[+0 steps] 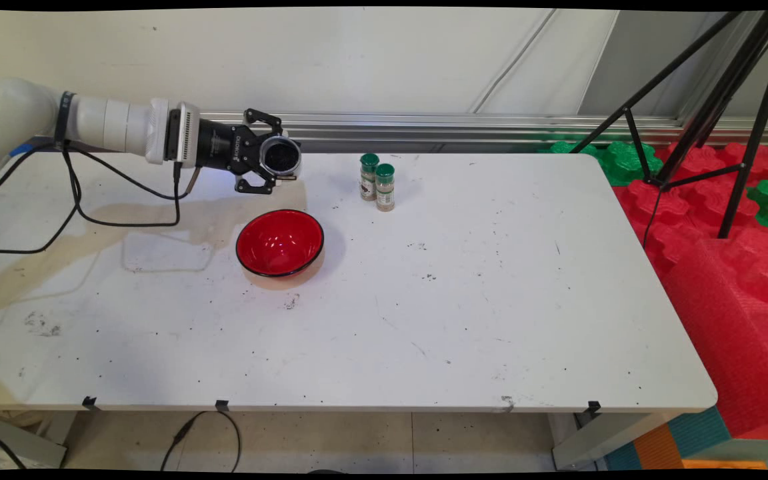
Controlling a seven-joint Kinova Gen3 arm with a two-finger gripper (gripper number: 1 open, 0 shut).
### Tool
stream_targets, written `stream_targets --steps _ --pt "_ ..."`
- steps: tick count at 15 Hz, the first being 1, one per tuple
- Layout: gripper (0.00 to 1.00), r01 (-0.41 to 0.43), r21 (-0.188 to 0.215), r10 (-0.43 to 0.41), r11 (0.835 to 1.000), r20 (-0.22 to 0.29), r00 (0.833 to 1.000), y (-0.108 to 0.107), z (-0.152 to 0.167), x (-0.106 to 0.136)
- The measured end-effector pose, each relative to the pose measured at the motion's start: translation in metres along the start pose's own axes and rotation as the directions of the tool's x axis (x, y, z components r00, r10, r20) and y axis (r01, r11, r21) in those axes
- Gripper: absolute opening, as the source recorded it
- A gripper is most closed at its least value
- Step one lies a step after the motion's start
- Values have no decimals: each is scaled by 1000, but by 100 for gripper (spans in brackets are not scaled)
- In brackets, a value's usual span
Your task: Pour the black seasoning powder in the red bowl
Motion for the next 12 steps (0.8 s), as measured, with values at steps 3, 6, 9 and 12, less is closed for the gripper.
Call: stream_targets --steps 3,6,9,12 --pt "0 -62 12 62 998 1 998 4 1 1" --pt "0 -120 22 120 993 8 993 7 2 1" --pt "0 -169 31 169 985 17 985 9 3 1" --pt "0 -202 36 201 979 24 979 11 4 2"
